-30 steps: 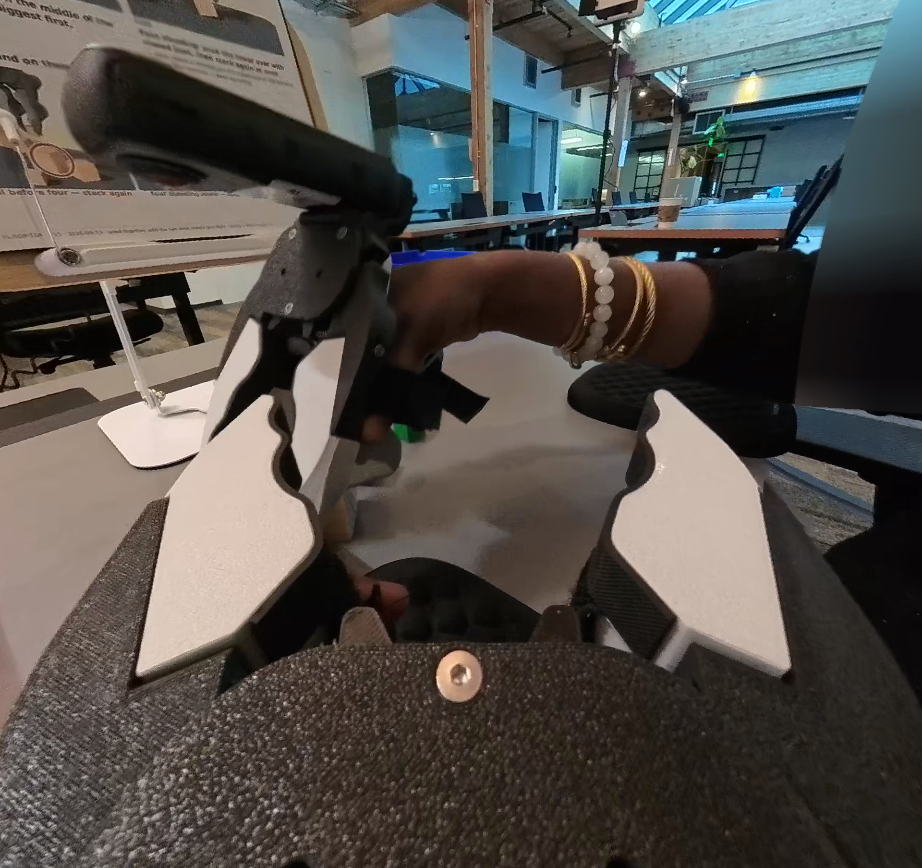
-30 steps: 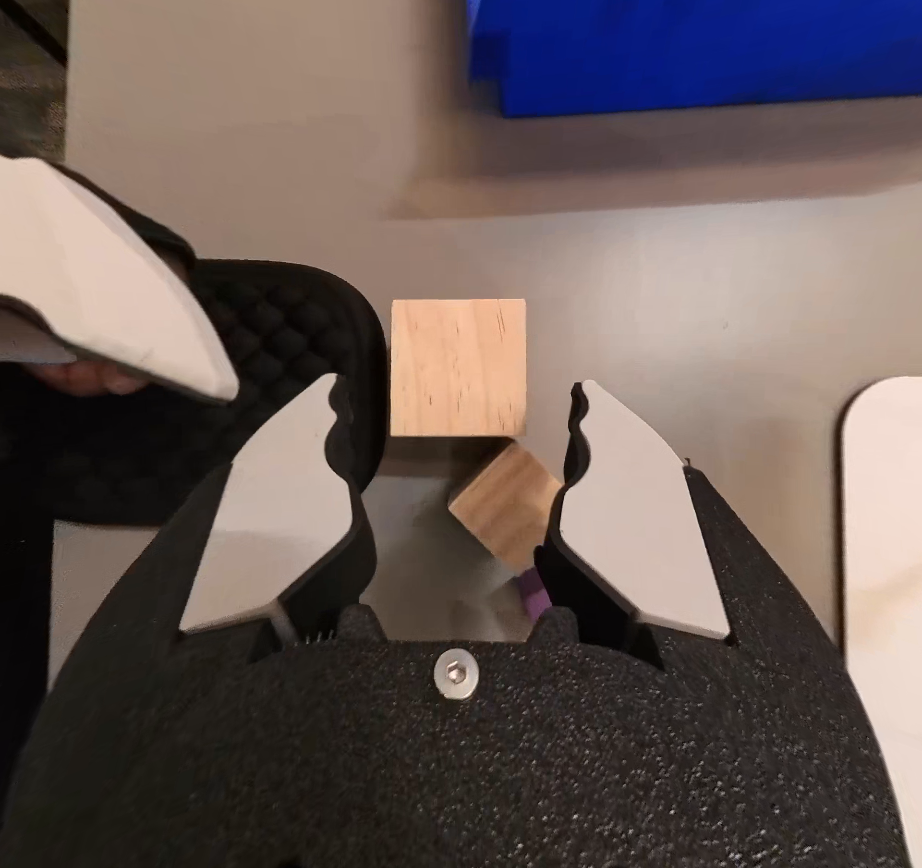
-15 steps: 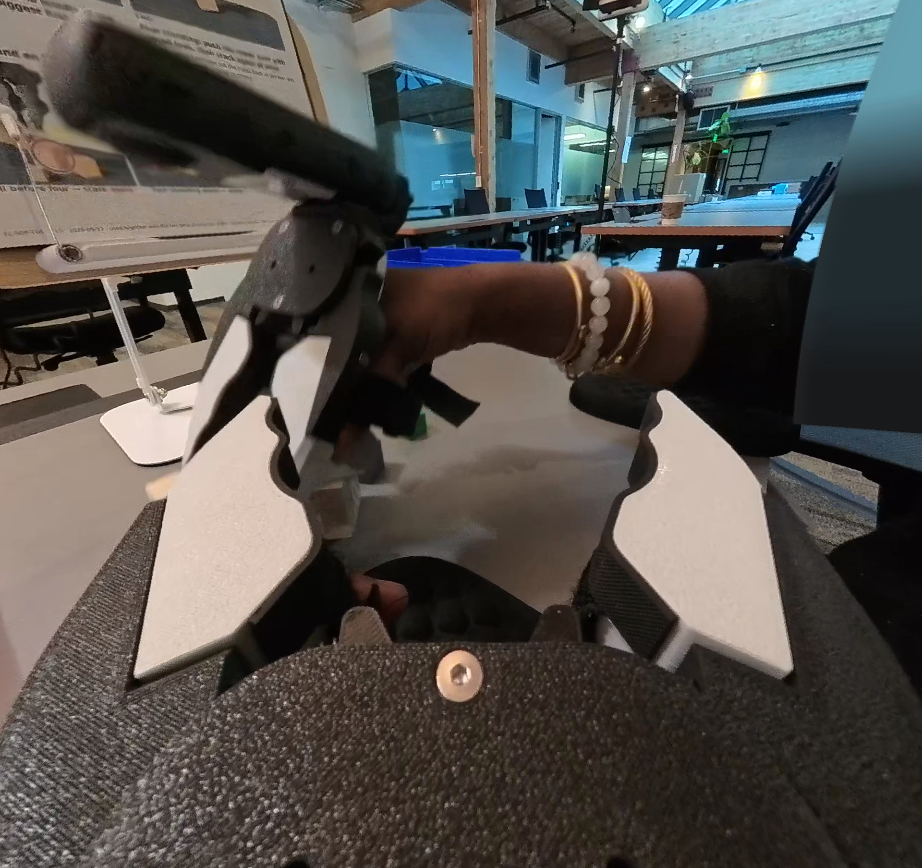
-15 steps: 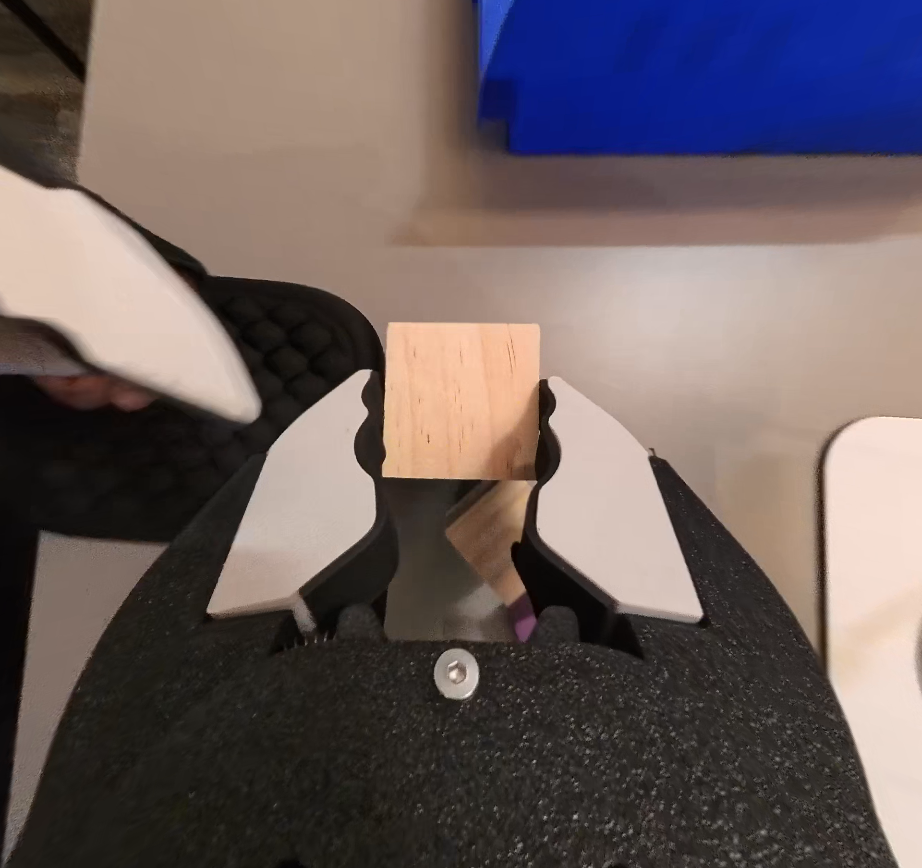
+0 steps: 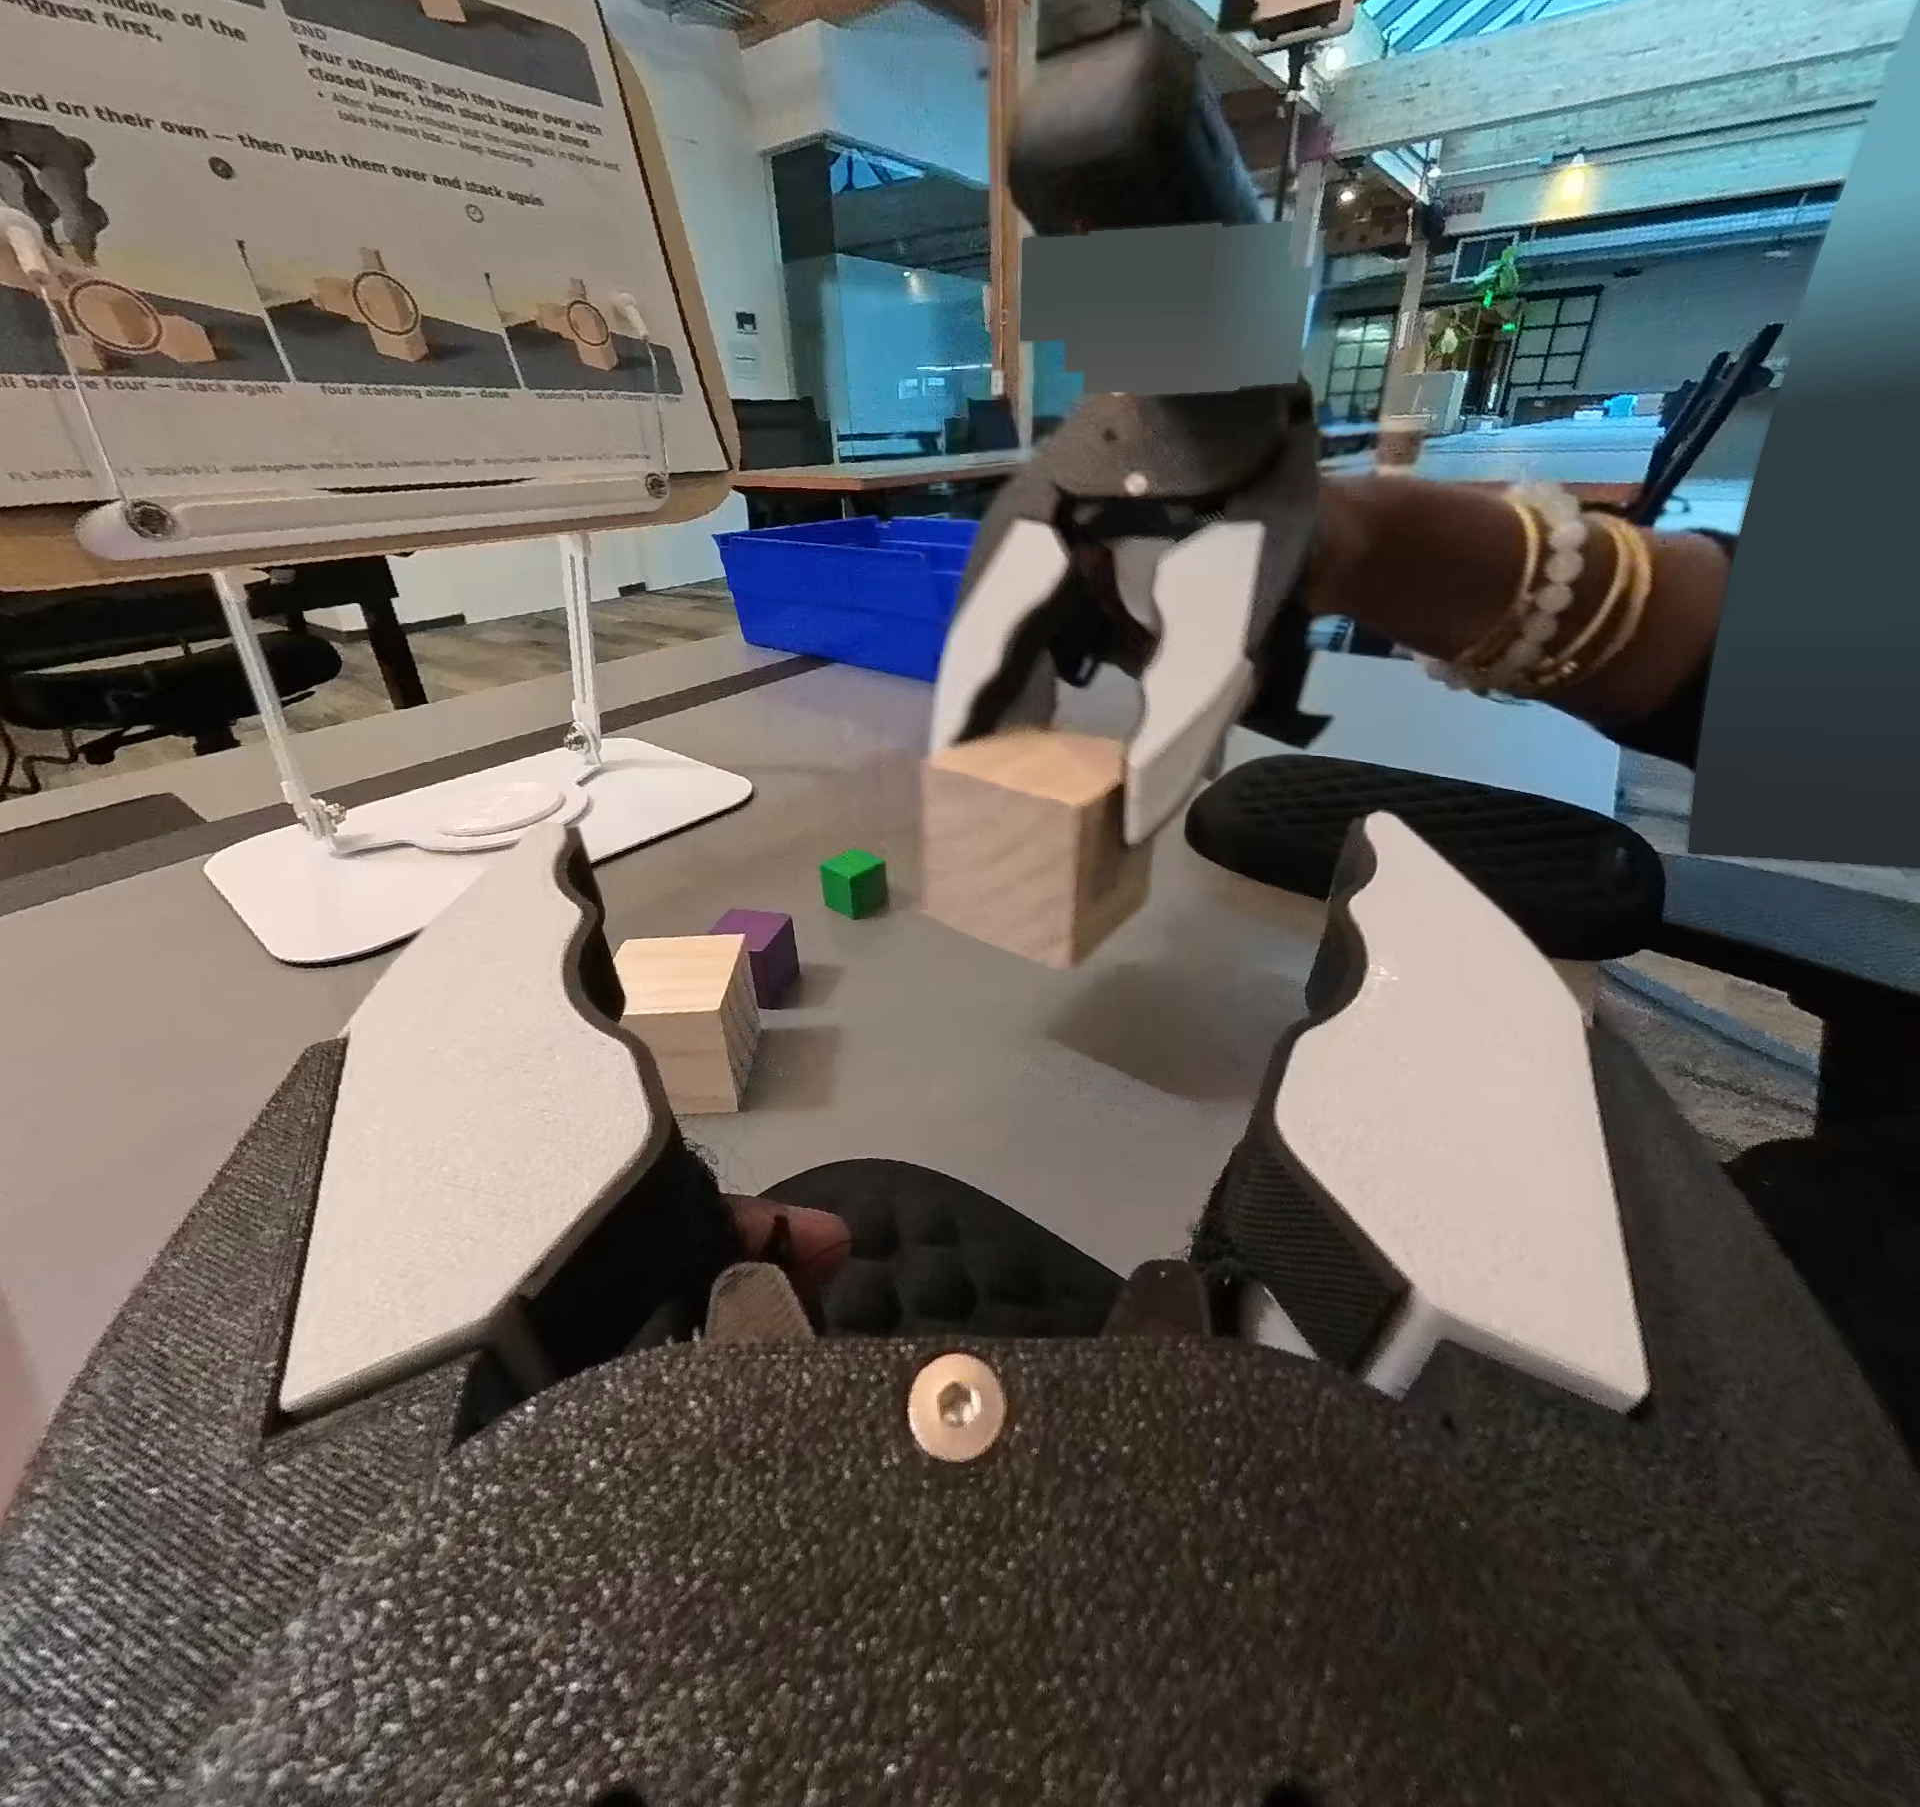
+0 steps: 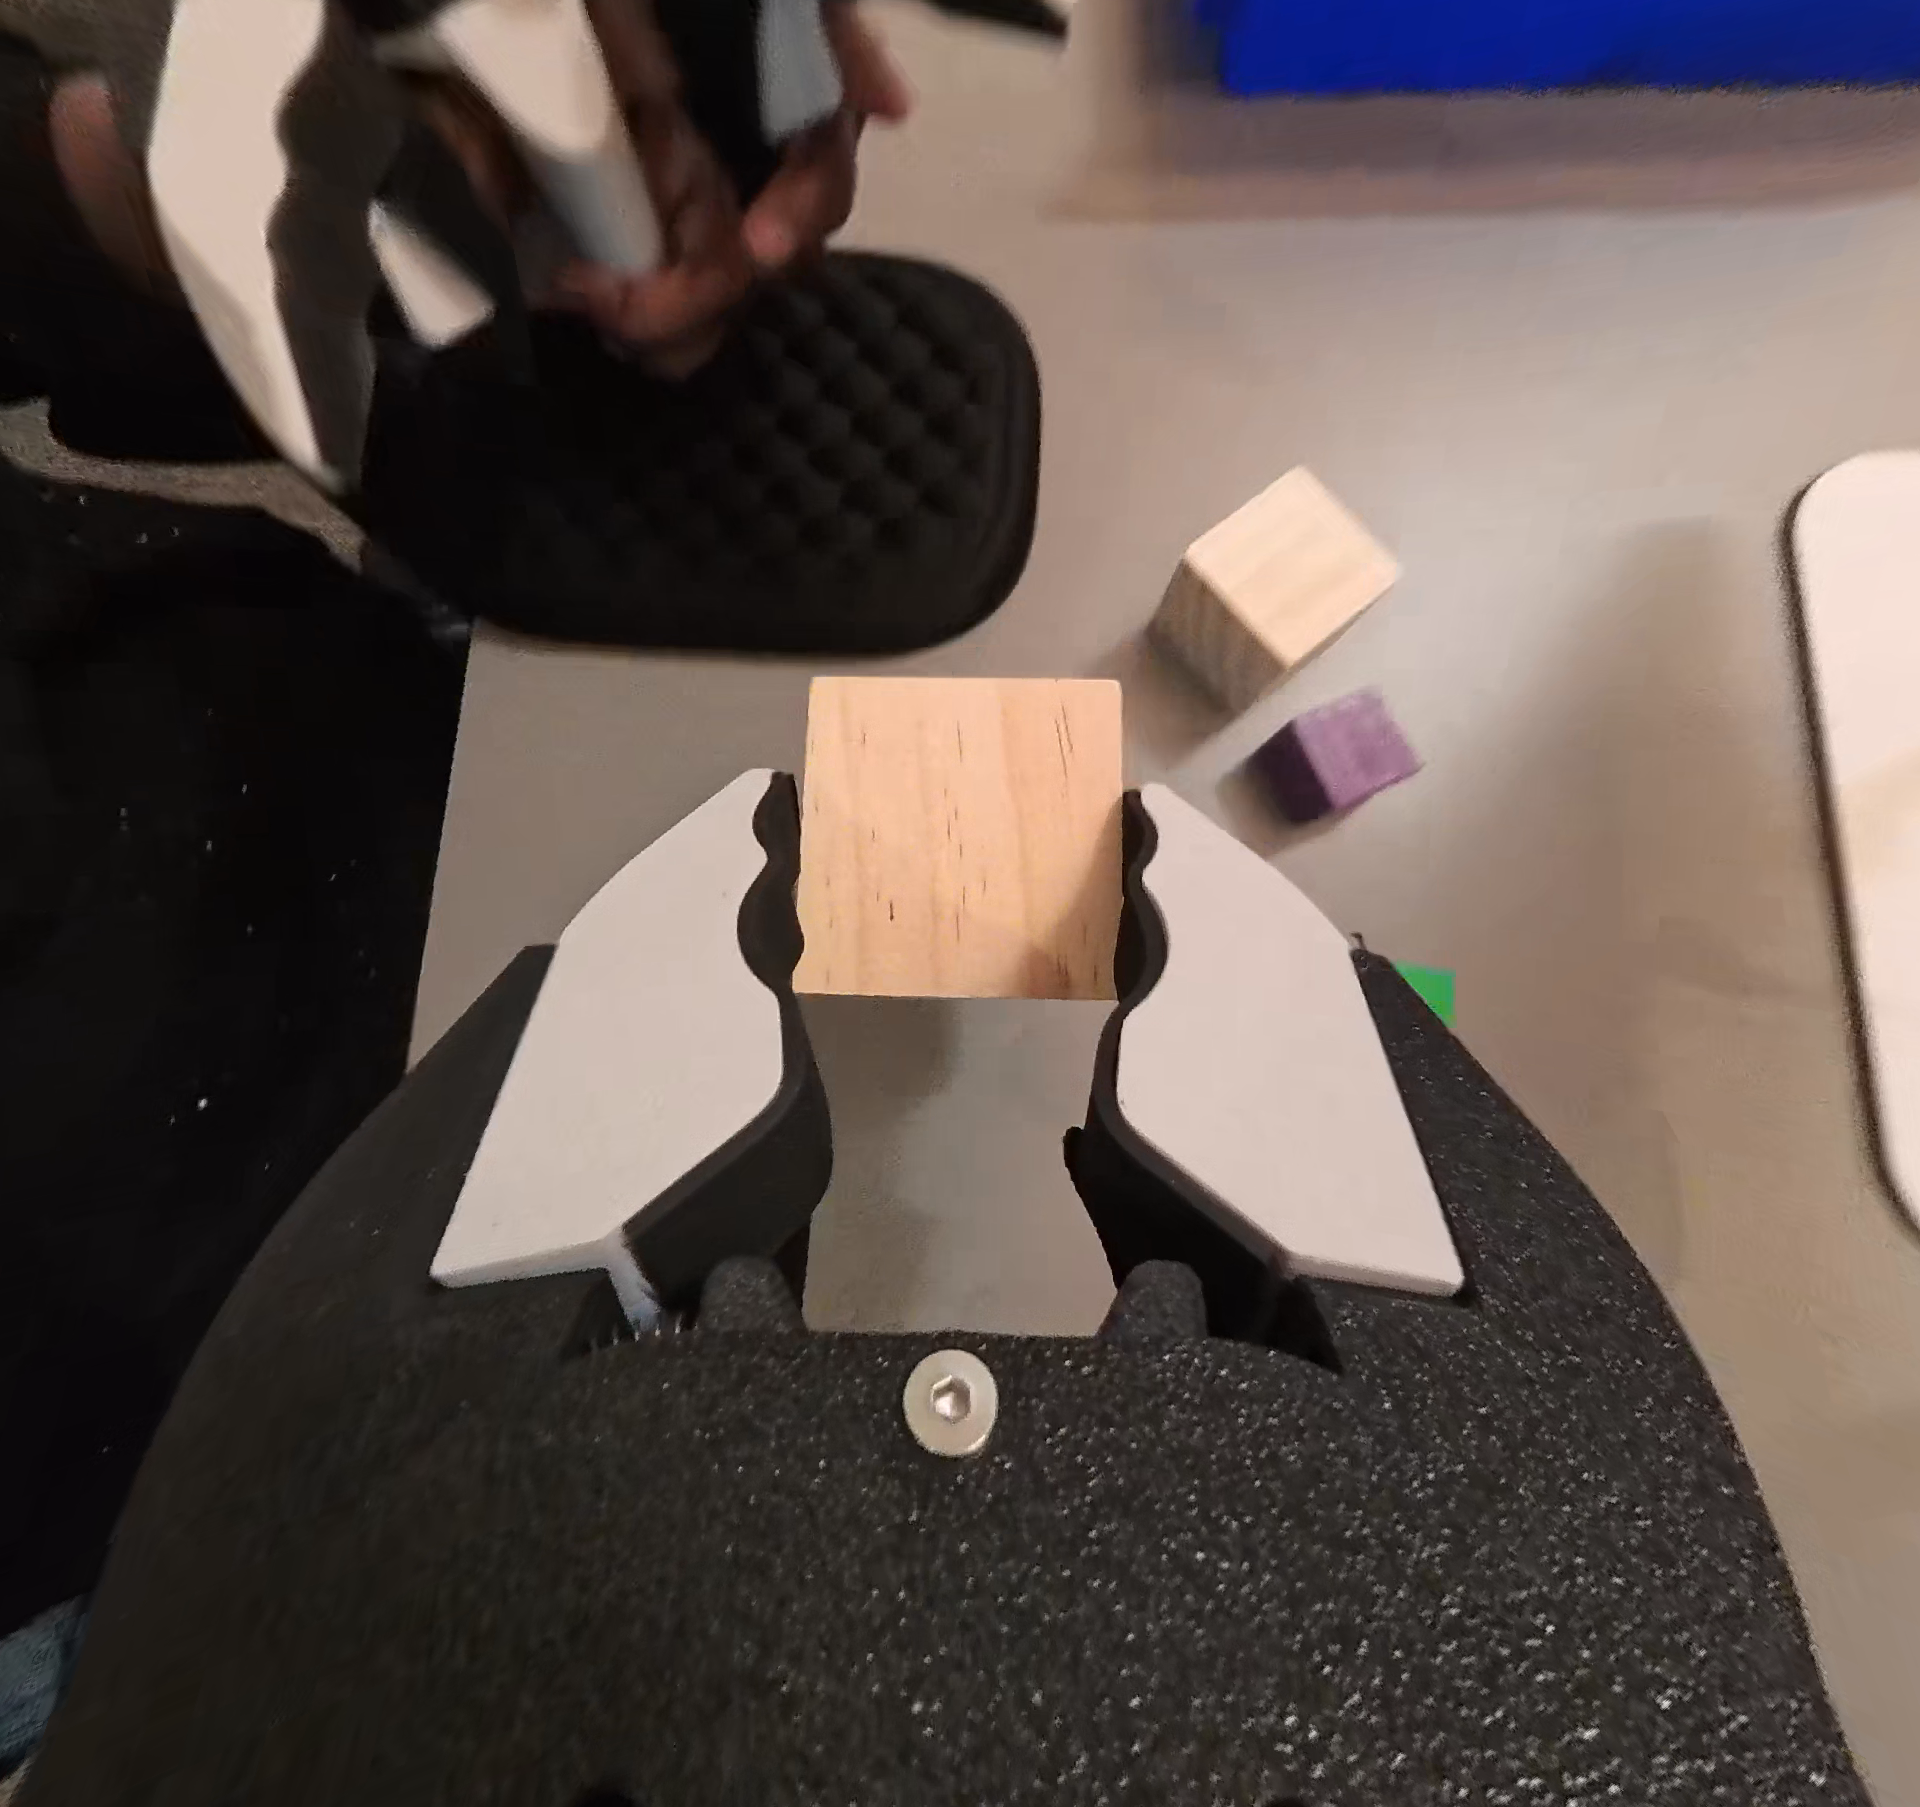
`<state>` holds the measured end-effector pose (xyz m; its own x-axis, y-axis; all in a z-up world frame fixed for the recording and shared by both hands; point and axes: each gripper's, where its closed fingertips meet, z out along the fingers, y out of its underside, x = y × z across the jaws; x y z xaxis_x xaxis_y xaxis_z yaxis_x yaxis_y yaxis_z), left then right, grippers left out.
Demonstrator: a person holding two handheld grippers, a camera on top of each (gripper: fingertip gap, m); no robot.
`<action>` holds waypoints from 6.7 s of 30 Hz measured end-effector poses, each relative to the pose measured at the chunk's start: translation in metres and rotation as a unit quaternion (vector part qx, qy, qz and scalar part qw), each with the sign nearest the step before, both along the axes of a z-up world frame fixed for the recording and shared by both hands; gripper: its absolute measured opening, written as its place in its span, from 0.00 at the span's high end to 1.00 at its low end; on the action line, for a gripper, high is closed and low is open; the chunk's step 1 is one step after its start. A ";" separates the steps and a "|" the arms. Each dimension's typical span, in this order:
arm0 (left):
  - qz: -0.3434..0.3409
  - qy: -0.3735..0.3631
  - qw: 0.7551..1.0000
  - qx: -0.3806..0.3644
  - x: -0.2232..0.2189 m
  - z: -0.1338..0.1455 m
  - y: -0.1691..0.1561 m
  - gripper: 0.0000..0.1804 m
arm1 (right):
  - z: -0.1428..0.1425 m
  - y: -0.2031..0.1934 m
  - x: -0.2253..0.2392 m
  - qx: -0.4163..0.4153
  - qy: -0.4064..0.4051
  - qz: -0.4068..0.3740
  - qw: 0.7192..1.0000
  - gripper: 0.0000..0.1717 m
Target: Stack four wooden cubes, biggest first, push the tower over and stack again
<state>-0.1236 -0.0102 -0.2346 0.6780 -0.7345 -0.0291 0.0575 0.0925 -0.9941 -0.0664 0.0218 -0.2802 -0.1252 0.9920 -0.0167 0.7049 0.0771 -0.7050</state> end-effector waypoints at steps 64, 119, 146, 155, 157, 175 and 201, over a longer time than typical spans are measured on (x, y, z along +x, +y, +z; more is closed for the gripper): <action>-0.026 -0.001 1.000 -0.011 0.004 -0.002 -0.002 0.31 | -0.054 0.071 -0.073 0.122 -0.155 0.248 0.949 0.61; -0.029 0.001 1.000 -0.009 0.004 -0.002 -0.003 0.35 | -0.022 -0.026 0.047 0.043 -0.149 0.027 0.988 0.73; -0.035 0.006 0.999 -0.008 0.006 -0.002 -0.004 0.34 | 0.025 0.092 -0.035 0.078 0.008 0.111 0.991 0.55; -0.037 -0.001 0.999 -0.010 0.005 -0.002 -0.004 0.34 | -0.021 0.096 -0.047 0.052 -0.032 0.155 0.986 0.58; -0.038 -0.002 0.999 -0.011 0.005 -0.002 -0.004 0.34 | -0.027 0.094 -0.049 0.045 -0.034 0.163 0.985 0.59; -0.038 -0.004 0.999 -0.013 0.005 -0.002 -0.004 0.35 | -0.062 0.092 -0.041 0.052 -0.114 0.208 0.970 0.72; -0.039 -0.003 0.999 -0.013 0.005 -0.002 -0.004 0.36 | 0.038 0.049 -0.014 0.065 -0.045 0.119 0.990 0.84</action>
<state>-0.1184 -0.0140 -0.2363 0.6186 -0.7857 -0.0059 0.0688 0.0616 -0.9957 -0.0800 0.0705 -0.2417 -0.3586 0.9294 0.0875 0.7155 0.3338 -0.6137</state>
